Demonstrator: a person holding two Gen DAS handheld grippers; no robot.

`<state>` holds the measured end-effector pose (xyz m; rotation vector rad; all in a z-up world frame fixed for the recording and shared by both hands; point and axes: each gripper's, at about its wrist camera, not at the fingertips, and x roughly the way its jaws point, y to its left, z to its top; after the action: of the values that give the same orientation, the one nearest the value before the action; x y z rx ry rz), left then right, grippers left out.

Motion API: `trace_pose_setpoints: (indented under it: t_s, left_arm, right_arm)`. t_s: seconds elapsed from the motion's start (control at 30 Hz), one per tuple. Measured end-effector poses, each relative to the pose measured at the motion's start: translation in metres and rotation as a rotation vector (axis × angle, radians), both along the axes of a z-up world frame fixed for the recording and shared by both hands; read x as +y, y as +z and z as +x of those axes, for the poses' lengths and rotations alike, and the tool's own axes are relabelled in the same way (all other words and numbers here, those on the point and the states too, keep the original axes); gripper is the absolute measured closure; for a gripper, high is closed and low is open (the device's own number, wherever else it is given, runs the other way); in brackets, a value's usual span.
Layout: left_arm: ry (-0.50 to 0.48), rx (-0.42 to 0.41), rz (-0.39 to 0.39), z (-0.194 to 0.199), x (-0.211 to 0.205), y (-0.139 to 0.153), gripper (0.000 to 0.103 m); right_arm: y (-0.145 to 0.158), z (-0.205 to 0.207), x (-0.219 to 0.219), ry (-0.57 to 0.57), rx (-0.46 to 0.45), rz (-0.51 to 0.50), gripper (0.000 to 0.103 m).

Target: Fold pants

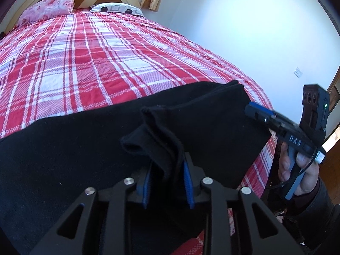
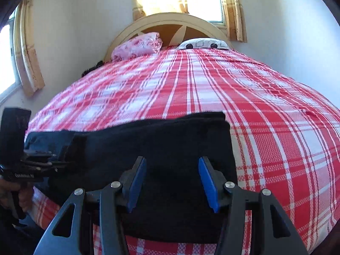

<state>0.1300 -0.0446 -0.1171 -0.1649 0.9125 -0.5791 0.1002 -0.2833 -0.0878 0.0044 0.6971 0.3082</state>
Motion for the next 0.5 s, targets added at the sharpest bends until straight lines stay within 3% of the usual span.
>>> trace_pose_setpoints:
  t_s: [0.2,0.33,0.5]
  left_arm:
    - [0.002,0.001,-0.002,0.000,-0.001,0.000,0.072]
    - [0.002,0.001,-0.001,0.001,-0.001,0.000,0.072]
    - [0.000,0.000,-0.005,0.002,-0.001,-0.002,0.069]
  right_arm:
    - [0.007,0.018,-0.002,-0.036,-0.029,-0.004,0.050]
    - [-0.004,0.036,-0.001,-0.035,0.022,-0.009,0.049]
    - [-0.007,0.035,0.004,-0.020,0.015,-0.033,0.045]
